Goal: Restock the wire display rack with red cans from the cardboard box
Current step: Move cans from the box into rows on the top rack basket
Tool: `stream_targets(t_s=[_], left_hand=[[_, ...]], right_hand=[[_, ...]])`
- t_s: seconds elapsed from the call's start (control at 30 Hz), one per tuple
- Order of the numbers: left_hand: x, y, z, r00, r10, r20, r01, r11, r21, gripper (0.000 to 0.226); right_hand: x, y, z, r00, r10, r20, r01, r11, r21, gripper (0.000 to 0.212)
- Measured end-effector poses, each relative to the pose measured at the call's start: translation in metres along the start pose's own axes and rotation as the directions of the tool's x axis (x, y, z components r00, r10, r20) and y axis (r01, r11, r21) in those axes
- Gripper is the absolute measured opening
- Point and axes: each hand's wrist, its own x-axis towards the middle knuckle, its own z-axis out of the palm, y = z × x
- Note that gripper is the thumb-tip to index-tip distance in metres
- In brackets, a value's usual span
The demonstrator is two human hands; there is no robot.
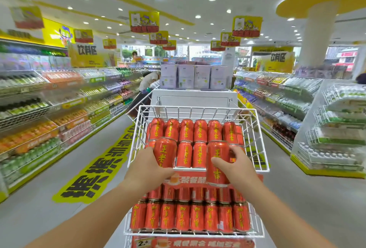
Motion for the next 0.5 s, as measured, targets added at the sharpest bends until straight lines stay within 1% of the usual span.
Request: stream_targets(t_s=[0.07, 0.17, 0.2, 0.27, 0.4, 0.5], left_hand=[[0.009, 0.005, 0.002, 0.999, -0.043, -0.013, 0.044, 0.999, 0.022, 0.038], [0.028, 0.002, 0.005, 0.994, -0.108, -0.035, 0.109, 0.994, 0.022, 0.030], [0.035, 0.000, 0.006, 0.991, -0.125, -0.042, 0.126, 0.992, 0.021, 0.028], [0.048, -0.005, 0.007, 0.987, -0.152, -0.046, 0.152, 0.988, 0.016, 0.027], [0.075, -0.018, 0.004, 0.980, -0.179, -0.087, 0.181, 0.983, 0.015, 0.027], [0.095, -0.033, 0.007, 0.977, -0.201, -0.075, 0.203, 0.979, 0.019, 0.032]], right_hand=[[0.020, 0.002, -0.003, 0.999, -0.005, 0.037, 0.006, 1.000, -0.029, 0.056], [0.054, 0.004, 0.007, 0.997, -0.010, 0.077, 0.014, 0.999, -0.051, 0.077], [0.065, 0.003, 0.013, 0.996, -0.013, 0.094, 0.017, 0.999, -0.045, 0.080], [0.083, 0.002, 0.026, 0.991, -0.027, 0.133, 0.032, 0.999, -0.034, 0.074], [0.111, 0.002, 0.061, 0.988, -0.022, 0.155, 0.022, 1.000, 0.006, 0.080], [0.125, 0.007, 0.094, 0.985, 0.012, 0.170, -0.016, 1.000, 0.021, 0.082]])
